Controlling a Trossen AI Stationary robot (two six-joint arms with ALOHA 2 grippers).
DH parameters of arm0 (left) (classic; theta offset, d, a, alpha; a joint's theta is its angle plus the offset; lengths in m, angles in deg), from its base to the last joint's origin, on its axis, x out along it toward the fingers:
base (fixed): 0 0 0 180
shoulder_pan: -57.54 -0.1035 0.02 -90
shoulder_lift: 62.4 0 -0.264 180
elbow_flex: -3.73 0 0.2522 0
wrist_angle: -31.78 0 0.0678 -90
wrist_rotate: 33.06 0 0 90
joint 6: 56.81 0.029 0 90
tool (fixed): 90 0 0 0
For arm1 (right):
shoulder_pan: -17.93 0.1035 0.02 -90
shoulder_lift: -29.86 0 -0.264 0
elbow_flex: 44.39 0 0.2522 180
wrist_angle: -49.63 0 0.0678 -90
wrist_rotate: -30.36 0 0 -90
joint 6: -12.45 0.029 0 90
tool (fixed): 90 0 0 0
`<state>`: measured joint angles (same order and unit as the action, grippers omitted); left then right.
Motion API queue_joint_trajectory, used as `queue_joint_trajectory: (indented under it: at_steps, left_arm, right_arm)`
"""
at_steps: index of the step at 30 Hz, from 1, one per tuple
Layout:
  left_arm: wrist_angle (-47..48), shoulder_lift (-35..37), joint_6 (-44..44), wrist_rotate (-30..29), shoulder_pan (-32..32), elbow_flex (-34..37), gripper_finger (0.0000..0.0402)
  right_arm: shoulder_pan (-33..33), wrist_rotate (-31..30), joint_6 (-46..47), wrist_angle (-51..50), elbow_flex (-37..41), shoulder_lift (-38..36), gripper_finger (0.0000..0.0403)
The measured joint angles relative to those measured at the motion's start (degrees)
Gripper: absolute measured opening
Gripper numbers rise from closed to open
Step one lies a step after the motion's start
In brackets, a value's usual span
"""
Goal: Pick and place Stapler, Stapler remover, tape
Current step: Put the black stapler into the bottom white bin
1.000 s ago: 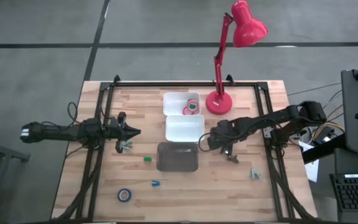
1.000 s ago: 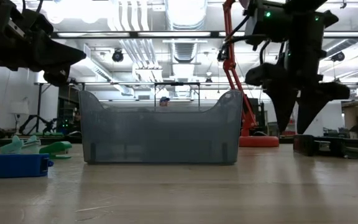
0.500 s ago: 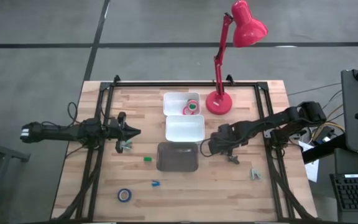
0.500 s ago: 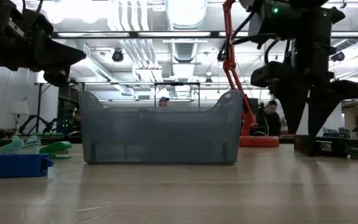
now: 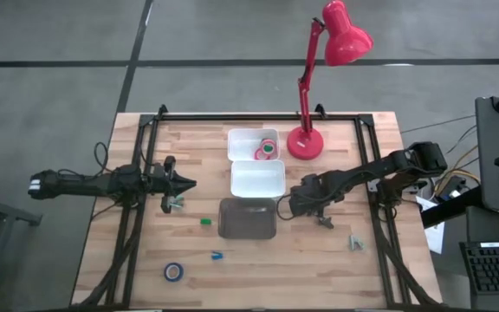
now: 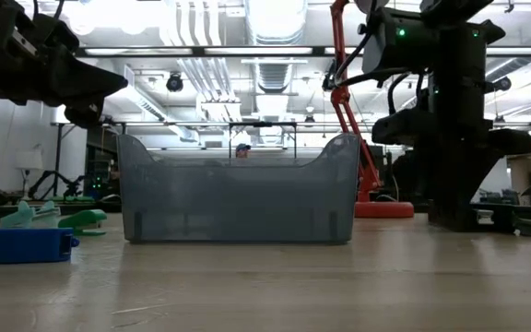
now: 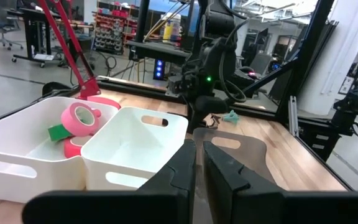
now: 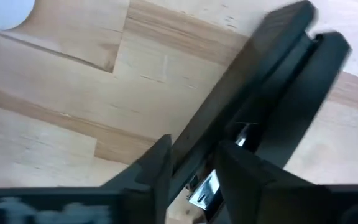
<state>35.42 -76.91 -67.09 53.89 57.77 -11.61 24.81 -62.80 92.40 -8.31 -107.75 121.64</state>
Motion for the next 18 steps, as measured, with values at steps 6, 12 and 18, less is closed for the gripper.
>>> queue_joint_trajectory:
  at_steps: [6,12,18]
  left_arm:
    - [-0.1,0.0,0.0,0.0,0.0,0.0,0.003]
    - [-0.2,0.0,0.0,0.0,0.0,0.0,0.003]
    - [-0.1,0.0,0.0,0.0,0.0,0.0,0.003]
  right_arm:
    - [0.0,-0.7,-3.3,0.1,0.3,-0.5,0.0027]
    - [0.0,-1.2,-6.1,-0.8,-0.1,-0.7,0.0027]
    - [0.0,-4.5,-9.9,-9.0,-7.4,-0.9,0.0027]
